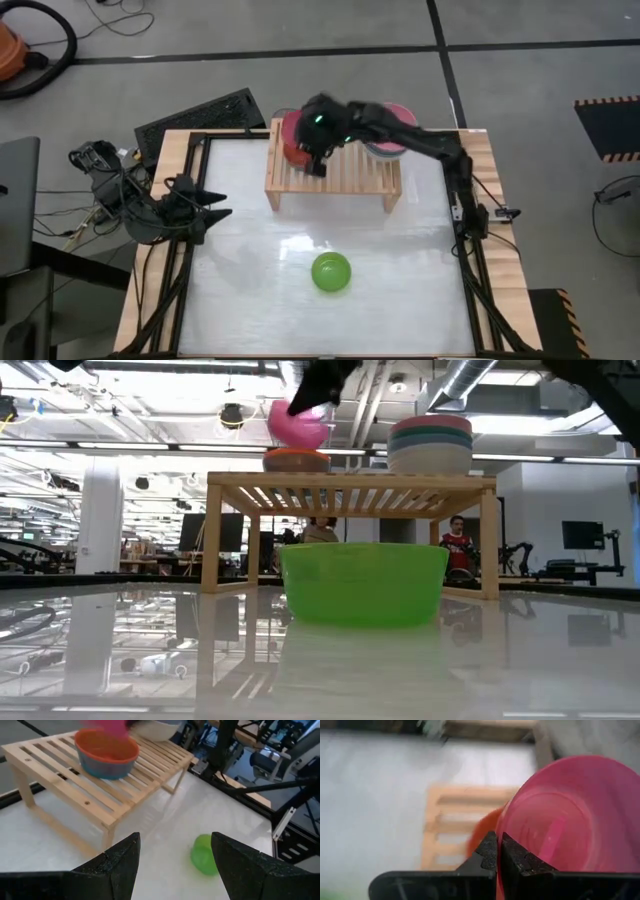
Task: Place and stack bowls onto a shelf
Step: Stack the light pink bowl on top of the orange bowl on the shelf
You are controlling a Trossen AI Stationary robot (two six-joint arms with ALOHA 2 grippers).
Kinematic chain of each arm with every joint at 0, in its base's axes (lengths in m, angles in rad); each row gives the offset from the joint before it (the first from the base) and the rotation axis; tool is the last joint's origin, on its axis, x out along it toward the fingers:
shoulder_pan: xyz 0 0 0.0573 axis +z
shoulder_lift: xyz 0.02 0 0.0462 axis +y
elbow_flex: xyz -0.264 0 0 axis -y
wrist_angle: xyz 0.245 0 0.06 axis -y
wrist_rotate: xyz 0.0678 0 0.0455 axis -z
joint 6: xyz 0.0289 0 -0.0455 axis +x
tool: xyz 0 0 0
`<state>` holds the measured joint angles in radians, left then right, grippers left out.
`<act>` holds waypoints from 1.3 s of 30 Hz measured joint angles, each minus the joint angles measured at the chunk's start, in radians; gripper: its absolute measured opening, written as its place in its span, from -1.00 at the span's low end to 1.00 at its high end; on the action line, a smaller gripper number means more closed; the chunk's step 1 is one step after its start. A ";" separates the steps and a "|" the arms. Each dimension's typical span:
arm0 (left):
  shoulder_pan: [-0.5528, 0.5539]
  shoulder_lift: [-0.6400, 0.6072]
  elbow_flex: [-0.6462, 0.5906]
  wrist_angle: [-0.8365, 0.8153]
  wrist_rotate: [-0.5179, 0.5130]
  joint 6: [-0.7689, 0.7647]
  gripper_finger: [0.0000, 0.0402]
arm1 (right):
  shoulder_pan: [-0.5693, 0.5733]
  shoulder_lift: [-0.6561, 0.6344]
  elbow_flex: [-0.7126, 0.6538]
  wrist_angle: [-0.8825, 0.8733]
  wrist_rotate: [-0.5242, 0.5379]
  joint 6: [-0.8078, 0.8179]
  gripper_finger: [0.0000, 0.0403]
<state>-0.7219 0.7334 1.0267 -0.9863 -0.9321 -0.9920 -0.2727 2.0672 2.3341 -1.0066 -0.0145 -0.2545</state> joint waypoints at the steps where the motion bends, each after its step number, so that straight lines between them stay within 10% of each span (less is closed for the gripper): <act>1: 0.000 0.000 0.000 0.000 -0.004 0.000 0.14 | 0.000 0.014 -0.003 -0.020 -0.016 -0.004 -0.89; 25: 0.001 0.000 0.000 -0.056 -0.018 -0.048 0.14 | -0.017 0.048 0.000 -0.106 -0.040 -0.043 -0.88; 39: 0.001 0.000 0.000 -0.056 -0.024 -0.015 0.24 | -0.013 0.040 0.021 -0.081 -0.039 -0.030 -0.07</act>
<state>-0.7212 0.7330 1.0267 -1.0420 -0.9566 -1.0073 -0.2859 2.1067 2.3554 -1.0879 -0.0536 -0.2844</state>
